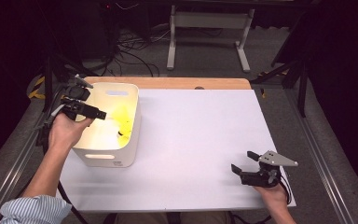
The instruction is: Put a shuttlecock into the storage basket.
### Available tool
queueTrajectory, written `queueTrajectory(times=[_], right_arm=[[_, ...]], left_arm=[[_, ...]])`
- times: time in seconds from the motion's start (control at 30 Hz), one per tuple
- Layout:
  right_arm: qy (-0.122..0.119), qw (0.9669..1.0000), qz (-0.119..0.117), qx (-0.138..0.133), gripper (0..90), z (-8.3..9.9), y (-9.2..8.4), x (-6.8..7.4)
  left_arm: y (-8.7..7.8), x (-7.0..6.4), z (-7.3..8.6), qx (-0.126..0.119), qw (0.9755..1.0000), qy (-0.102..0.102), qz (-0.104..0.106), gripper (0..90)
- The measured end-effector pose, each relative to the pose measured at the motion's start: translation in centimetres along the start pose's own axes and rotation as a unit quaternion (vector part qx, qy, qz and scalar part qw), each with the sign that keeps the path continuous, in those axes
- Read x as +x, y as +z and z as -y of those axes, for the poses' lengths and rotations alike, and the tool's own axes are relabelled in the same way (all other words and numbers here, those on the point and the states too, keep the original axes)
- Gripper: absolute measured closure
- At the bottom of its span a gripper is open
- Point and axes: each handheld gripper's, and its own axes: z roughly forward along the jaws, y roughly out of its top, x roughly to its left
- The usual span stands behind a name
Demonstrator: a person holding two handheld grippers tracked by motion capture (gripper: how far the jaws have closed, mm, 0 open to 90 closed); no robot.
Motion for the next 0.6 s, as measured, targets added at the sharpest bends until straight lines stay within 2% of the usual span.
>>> queueTrajectory(times=[0.6], right_arm=[[0.000, 1.0000, 0.000, 0.002, 13.2, 0.0, 0.1, 0.1]], left_arm=[[-1.2, 1.5, 0.6, -0.008, 0.9998, -0.016, -0.007, 38.4]])
